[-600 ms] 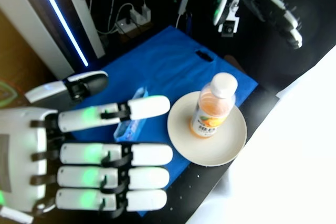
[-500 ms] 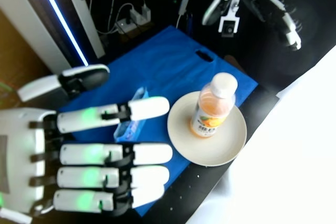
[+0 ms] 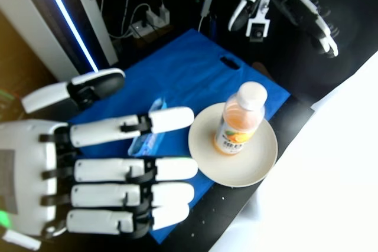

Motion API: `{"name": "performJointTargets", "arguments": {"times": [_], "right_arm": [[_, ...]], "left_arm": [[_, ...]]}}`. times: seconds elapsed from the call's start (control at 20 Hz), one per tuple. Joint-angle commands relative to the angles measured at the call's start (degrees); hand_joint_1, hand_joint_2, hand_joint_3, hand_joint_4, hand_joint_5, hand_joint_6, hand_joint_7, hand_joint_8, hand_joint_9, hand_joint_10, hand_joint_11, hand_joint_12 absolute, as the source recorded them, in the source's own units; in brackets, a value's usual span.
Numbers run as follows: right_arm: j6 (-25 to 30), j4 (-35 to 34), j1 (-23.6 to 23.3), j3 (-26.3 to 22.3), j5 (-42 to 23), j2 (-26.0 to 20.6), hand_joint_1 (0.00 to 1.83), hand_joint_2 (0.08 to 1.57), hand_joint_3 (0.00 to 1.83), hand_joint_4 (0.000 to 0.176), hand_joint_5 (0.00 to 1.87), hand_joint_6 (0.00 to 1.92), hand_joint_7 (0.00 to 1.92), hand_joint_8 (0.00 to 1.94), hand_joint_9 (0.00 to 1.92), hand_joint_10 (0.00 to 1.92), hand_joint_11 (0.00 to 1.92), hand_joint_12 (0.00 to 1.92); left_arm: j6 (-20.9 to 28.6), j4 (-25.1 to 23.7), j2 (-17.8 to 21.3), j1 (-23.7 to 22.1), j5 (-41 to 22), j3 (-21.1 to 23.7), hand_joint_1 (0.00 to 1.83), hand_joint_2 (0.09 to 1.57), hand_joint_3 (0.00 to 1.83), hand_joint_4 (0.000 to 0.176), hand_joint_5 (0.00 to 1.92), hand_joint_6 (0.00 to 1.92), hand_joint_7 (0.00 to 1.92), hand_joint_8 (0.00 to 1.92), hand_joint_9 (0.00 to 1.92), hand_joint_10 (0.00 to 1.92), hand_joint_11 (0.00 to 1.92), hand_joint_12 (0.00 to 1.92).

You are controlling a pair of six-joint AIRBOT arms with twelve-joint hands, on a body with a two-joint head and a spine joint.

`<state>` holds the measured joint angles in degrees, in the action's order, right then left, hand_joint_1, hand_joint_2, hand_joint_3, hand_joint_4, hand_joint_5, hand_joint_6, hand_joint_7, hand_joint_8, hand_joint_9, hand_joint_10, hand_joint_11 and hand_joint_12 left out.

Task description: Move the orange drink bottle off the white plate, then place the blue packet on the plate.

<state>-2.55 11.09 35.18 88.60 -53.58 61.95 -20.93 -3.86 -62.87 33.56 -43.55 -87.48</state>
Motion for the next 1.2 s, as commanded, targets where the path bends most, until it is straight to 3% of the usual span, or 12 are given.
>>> {"name": "performJointTargets", "arguments": {"times": [0.0,0.2,0.45,0.5,0.6,0.65,0.7,0.8,0.9,0.95,1.0,1.15], "right_arm": [[0.83,-2.38,-0.9,0.19,-6.94,0.01,0.39,0.97,0.0,0.176,0.02,0.0,0.12,0.0,0.07,0.0,0.0,0.29],[0.86,-1.78,-0.91,0.21,-7.1,0.33,0.39,0.96,0.0,0.176,0.0,0.0,0.08,0.0,0.07,0.0,0.0,0.36],[0.86,-1.34,-0.92,0.2,-7.68,0.77,0.42,0.98,0.0,0.176,0.0,0.0,0.05,0.0,0.05,0.0,0.0,0.41],[0.86,-1.35,-0.92,0.21,-7.8,0.87,0.42,0.99,0.0,0.176,0.0,0.0,0.05,0.0,0.05,0.0,0.0,0.41],[0.86,-1.35,-1.0,0.21,-7.93,1.12,0.43,0.99,0.0,0.176,0.0,0.0,0.05,0.0,0.04,0.0,0.0,0.4],[0.86,-1.33,-1.04,0.22,-7.99,1.21,0.44,1.0,0.0,0.176,0.0,0.0,0.04,0.0,0.04,0.0,0.0,0.37],[0.86,-1.28,-1.1,0.22,-8.05,1.28,0.43,0.98,0.0,0.176,0.0,0.0,0.05,0.0,0.04,0.0,0.0,0.37],[0.86,-1.04,-1.29,0.22,-8.13,1.47,0.45,0.98,0.0,0.176,0.0,0.0,0.06,0.0,0.05,0.0,0.0,0.37],[0.86,-0.92,-1.4,0.26,-8.17,1.64,0.46,0.97,0.0,0.176,0.0,0.0,0.08,0.0,0.07,0.0,0.0,0.49],[0.86,-0.92,-1.43,0.33,-8.2,1.77,0.46,0.98,0.0,0.176,0.0,0.0,0.07,0.0,0.06,0.0,0.0,0.48],[0.86,-0.92,-1.5,0.37,-8.22,1.86,0.46,0.97,0.0,0.176,0.0,0.0,0.08,0.0,0.07,0.0,0.0,0.52],[0.86,-0.78,-1.57,0.36,-8.24,1.95,0.47,0.97,0.0,0.176,0.0,0.0,0.1,0.01,0.08,0.0,0.0,0.5]], "left_arm": [[0.57,0.39,-1.27,-1.54,-3.36,-0.87,0.63,0.71,0.0,0.146,0.01,0.0,0.13,0.0,0.06,0.0,0.01,0.09],[3.11,-0.11,-7.28,-3.23,0.99,-6.76,0.63,0.65,0.0,0.171,0.0,0.0,0.15,0.01,0.03,0.0,0.0,0.0],[3.37,-1.0,-10.65,-3.71,5.19,-9.79,0.63,0.61,0.0,0.154,0.0,0.0,0.15,0.0,0.04,0.0,0.0,0.0],[4.07,-0.94,-11.54,-3.75,6.16,-10.83,0.64,0.61,0.0,0.172,0.0,0.0,0.15,0.0,0.03,0.0,0.0,0.0],[6.9,-1.49,-13.97,-3.81,7.9,-13.85,0.67,0.6,0.0,0.176,0.0,0.0,0.14,0.0,0.0,0.0,0.0,0.0],[7.41,-1.85,-14.67,-3.97,8.61,-14.62,0.66,0.61,0.0,0.156,0.0,0.0,0.14,0.0,0.0,0.0,0.0,0.0],[7.5,-2.31,-15.22,-4.21,9.57,-15.12,0.65,0.6,0.0,0.152,0.0,0.0,0.15,0.01,0.0,0.0,0.0,0.0],[7.54,-2.95,-16.47,-4.55,11.46,-16.14,0.65,0.6,0.0,0.175,0.0,0.0,0.16,0.01,0.0,0.0,0.0,0.0],[7.79,-3.38,-17.78,-4.88,12.82,-17.17,0.66,0.6,0.0,0.149,0.0,0.0,0.16,0.01,0.0,0.0,0.0,0.0],[8.12,-3.39,-18.56,-4.92,13.27,-17.74,0.67,0.61,0.0,0.159,0.0,0.0,0.15,0.0,0.01,0.0,0.0,0.0],[9.3,-3.98,-19.47,-4.94,13.49,-18.53,0.67,0.62,0.01,0.147,0.0,0.0,0.13,0.0,0.02,0.01,0.0,0.0],[12.8,-5.83,-21.53,-4.94,13.69,-20.76,0.66,0.65,0.01,0.157,0.0,0.0,0.15,0.01,0.0,0.0,0.0,0.0]]}}
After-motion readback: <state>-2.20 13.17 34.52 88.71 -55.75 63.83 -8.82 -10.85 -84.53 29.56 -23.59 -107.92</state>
